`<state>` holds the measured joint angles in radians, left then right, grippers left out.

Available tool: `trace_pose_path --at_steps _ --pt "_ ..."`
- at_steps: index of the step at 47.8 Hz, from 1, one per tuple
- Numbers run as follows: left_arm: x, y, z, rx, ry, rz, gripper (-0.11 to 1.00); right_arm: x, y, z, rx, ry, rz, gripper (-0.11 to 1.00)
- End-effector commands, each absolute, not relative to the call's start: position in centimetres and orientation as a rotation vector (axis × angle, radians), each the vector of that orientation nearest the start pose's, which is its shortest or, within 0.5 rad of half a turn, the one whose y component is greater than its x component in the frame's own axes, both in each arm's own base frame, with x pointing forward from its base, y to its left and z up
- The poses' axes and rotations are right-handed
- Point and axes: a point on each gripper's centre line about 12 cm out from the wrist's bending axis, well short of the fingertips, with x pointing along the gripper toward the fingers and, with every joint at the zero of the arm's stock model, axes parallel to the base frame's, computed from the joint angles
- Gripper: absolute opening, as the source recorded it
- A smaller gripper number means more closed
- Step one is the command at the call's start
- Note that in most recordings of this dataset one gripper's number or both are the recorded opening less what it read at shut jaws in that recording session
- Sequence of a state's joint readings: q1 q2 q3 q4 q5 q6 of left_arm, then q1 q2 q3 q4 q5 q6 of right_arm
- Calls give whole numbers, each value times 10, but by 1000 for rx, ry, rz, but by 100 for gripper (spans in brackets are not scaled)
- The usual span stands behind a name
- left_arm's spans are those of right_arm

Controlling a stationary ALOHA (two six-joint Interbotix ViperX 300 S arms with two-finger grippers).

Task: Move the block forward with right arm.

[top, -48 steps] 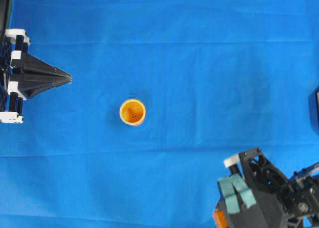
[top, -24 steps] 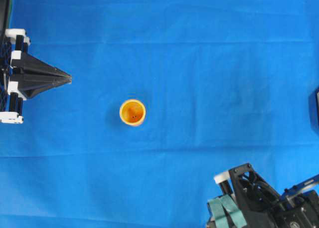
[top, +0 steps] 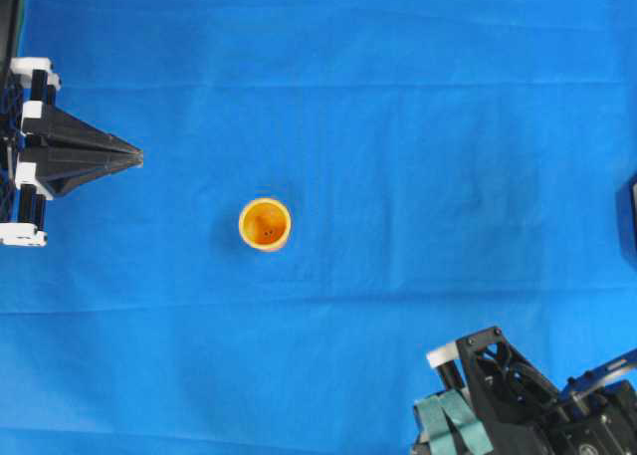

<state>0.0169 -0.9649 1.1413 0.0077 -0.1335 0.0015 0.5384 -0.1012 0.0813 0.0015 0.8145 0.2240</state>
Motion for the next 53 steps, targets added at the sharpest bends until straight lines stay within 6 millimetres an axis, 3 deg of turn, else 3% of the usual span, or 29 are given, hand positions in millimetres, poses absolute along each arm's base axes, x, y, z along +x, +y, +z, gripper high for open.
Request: trace_pose_path --at_steps 1,53 --pt "204 3 301 9 15 16 1 352 213 369 6 784 433 40" --pt "204 3 302 -6 11 16 1 351 214 368 6 784 436 40"
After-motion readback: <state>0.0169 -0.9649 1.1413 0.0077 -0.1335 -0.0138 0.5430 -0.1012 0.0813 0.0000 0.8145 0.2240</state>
